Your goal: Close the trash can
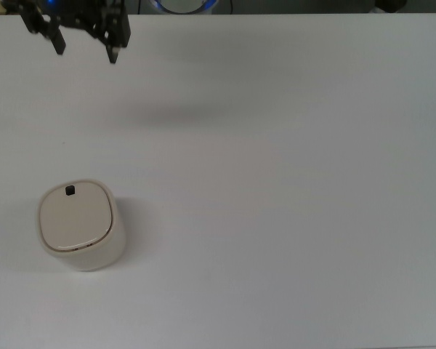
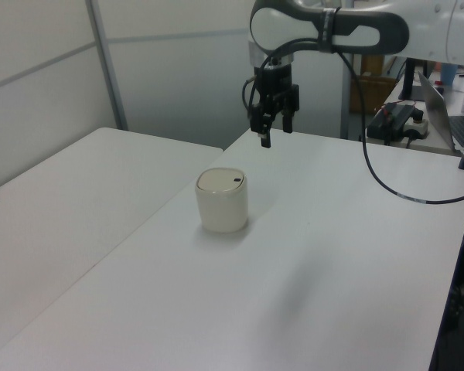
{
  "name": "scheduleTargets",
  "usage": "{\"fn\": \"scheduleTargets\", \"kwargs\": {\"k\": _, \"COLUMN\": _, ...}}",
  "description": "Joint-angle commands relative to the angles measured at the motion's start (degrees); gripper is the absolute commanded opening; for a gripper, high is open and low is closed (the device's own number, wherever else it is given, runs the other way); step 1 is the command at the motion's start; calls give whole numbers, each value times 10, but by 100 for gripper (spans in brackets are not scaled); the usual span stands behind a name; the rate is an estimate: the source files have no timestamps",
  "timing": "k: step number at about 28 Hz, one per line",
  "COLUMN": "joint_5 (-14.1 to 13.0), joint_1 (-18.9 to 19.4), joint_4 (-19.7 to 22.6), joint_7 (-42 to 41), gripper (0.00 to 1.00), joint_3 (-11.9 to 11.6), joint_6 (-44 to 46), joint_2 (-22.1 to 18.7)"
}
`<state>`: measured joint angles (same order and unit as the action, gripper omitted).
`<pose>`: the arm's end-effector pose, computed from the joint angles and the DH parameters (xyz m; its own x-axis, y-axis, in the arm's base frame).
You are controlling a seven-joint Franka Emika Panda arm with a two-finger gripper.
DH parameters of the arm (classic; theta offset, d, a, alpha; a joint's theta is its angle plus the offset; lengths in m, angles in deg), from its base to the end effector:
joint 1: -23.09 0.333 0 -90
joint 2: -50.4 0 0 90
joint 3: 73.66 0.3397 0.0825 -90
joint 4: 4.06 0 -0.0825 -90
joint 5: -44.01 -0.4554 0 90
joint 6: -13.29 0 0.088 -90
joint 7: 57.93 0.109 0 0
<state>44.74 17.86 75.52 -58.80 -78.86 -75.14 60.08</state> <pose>0.6685 -0.1190 0.6326 0.9861 -0.1654 -0.0142 -0.1649 -0.9859 0.0278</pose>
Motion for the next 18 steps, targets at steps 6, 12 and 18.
{"fn": "scheduleTargets", "kwargs": {"k": 6, "joint_5": 6, "joint_1": -1, "joint_4": 13, "joint_7": -127, "gripper": 100, "joint_3": -25, "joint_6": 39, "joint_2": -24}}
{"fn": "scheduleTargets", "kwargs": {"k": 12, "joint_5": 15, "joint_1": -1, "joint_4": 14, "joint_7": -139, "gripper": 100, "joint_3": -25, "joint_6": 36, "joint_2": -22}}
{"fn": "scheduleTargets", "kwargs": {"k": 18, "joint_5": 16, "joint_1": 0, "joint_4": 15, "joint_7": -134, "gripper": 100, "joint_3": -23, "joint_6": 36, "joint_2": -19}}
